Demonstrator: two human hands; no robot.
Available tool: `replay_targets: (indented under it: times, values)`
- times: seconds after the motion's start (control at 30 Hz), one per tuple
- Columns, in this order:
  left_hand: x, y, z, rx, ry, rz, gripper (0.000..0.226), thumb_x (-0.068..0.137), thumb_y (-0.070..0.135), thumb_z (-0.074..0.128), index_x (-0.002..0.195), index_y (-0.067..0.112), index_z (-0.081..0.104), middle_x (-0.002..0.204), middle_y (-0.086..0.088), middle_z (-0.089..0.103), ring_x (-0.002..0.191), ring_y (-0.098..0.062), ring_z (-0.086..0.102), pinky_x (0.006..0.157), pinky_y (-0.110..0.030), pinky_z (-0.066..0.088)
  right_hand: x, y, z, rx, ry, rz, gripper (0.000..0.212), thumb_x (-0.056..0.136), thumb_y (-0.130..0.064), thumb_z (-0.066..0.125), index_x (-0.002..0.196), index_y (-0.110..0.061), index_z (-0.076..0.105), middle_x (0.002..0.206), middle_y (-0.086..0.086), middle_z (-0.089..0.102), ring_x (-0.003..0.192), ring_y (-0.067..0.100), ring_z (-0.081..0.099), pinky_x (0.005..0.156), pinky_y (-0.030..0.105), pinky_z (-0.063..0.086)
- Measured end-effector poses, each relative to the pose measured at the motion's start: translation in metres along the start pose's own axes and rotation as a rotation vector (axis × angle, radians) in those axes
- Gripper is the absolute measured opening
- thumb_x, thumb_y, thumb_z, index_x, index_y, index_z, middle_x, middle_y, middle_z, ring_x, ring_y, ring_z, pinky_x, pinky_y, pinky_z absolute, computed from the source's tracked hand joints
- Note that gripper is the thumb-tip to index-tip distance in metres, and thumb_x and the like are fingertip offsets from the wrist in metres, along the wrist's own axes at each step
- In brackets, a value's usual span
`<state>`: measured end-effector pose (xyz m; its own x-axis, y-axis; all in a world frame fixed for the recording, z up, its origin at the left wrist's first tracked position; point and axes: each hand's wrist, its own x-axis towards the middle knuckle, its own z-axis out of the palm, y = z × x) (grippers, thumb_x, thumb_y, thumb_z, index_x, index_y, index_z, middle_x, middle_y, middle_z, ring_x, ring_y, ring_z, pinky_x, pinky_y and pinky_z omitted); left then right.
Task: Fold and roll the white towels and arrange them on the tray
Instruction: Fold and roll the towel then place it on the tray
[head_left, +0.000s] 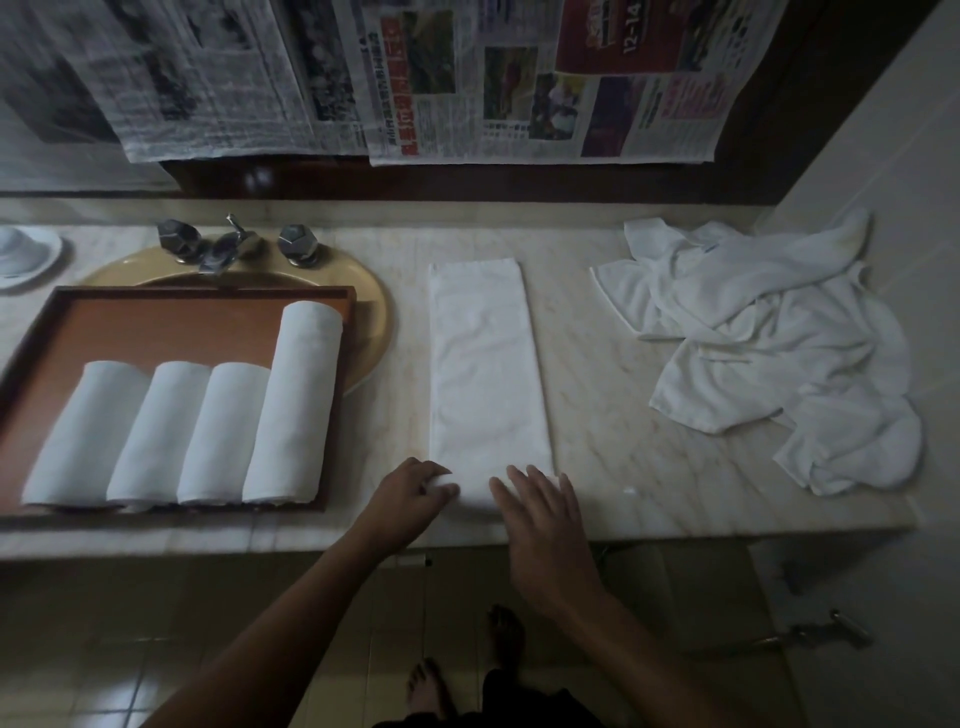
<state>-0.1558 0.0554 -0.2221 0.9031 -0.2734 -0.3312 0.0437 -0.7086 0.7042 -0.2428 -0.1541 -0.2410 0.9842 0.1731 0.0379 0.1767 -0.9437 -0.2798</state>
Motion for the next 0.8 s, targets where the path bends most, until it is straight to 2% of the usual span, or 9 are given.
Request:
replay_targets:
  times: [0.1,0.13,0.2,0.3,0.4,0.5,0.57,0.7,0.8]
  values:
    - [-0.008,0.005,0.011,0.129,0.204,0.019,0.043,0.098,0.047,0.057,0.129,0.019,0.063,0.121,-0.003,0.06,0.109,-0.021,0.059,0.085,-0.031,0.048,0.004,0.005,0.003,-0.052,-0.075,-0.012,0.088,0.084,0.001,0.056,0.163,-0.021,0.023,0.171,0.008,0.019,0.159,0.032,0.008,0.125,0.06,0.012]
    - [-0.013,0.007,0.017,0.245,0.276,0.089,0.045,0.098,0.047,0.055,0.133,0.019,0.058,0.128,-0.004,0.058,0.115,-0.022,0.056,0.092,-0.037,0.048,0.008,0.008,0.003,-0.066,-0.08,-0.023,0.09,0.084,0.001,0.056,0.163,-0.02,0.021,0.171,0.008,0.017,0.159,0.032,0.005,0.126,0.059,0.009]
    - [-0.022,0.011,0.032,0.435,0.314,0.241,0.054,0.094,0.041,0.06,0.142,0.018,0.051,0.142,-0.006,0.054,0.13,-0.026,0.051,0.106,-0.047,0.045,0.019,0.012,0.001,-0.095,-0.087,-0.046,0.088,0.086,-0.004,0.059,0.163,-0.018,0.02,0.171,0.009,0.017,0.159,0.033,0.005,0.125,0.059,0.004]
    - [-0.02,0.009,0.05,0.634,0.214,0.313,0.078,0.083,0.025,0.072,0.154,0.011,0.04,0.159,-0.013,0.042,0.15,-0.033,0.035,0.117,-0.055,0.033,0.038,0.018,-0.004,-0.132,-0.13,-0.085,0.084,0.089,-0.018,0.062,0.163,-0.017,0.022,0.169,0.01,0.023,0.158,0.033,0.011,0.124,0.057,0.002]
    - [-0.004,0.0,0.049,0.723,0.139,0.283,0.093,0.078,0.015,0.072,0.16,0.008,0.028,0.166,-0.015,0.03,0.155,-0.034,0.023,0.12,-0.057,0.028,0.058,0.025,-0.009,-0.135,-0.207,-0.099,0.091,0.083,-0.021,0.064,0.163,-0.018,0.021,0.169,0.009,0.023,0.157,0.032,0.015,0.126,0.057,0.009]
    - [0.013,-0.006,0.04,0.751,0.109,0.293,0.09,0.077,0.016,0.076,0.156,0.006,0.036,0.164,-0.017,0.034,0.153,-0.037,0.029,0.118,-0.058,0.034,0.071,0.032,-0.014,-0.117,-0.236,-0.125,0.094,0.077,-0.017,0.066,0.162,-0.017,0.025,0.161,0.012,0.034,0.149,0.033,0.031,0.124,0.053,0.021]
    - [0.021,-0.007,0.033,0.76,0.088,0.314,0.085,0.078,0.017,0.074,0.155,0.006,0.038,0.163,-0.017,0.034,0.152,-0.036,0.029,0.119,-0.056,0.032,0.074,0.037,-0.017,-0.114,-0.247,-0.161,0.091,0.078,-0.015,0.064,0.161,-0.016,0.027,0.153,0.011,0.04,0.139,0.032,0.041,0.119,0.046,0.03]
    - [0.019,-0.008,0.018,0.776,0.035,0.345,0.074,0.085,0.024,0.066,0.153,0.011,0.038,0.16,-0.012,0.04,0.149,-0.03,0.037,0.12,-0.054,0.031,0.071,0.041,-0.025,-0.073,-0.31,-0.182,0.084,0.089,-0.015,0.062,0.163,-0.02,0.021,0.151,0.006,0.036,0.133,0.027,0.04,0.111,0.038,0.035]
    - [0.003,-0.011,0.015,0.734,-0.041,0.354,0.07,0.096,0.033,0.057,0.157,0.014,0.028,0.164,-0.007,0.032,0.152,-0.024,0.03,0.124,-0.052,0.024,0.058,0.042,-0.027,-0.004,-0.363,-0.157,0.079,0.095,-0.026,0.067,0.161,-0.027,0.025,0.147,0.001,0.034,0.124,0.023,0.043,0.102,0.035,0.043]
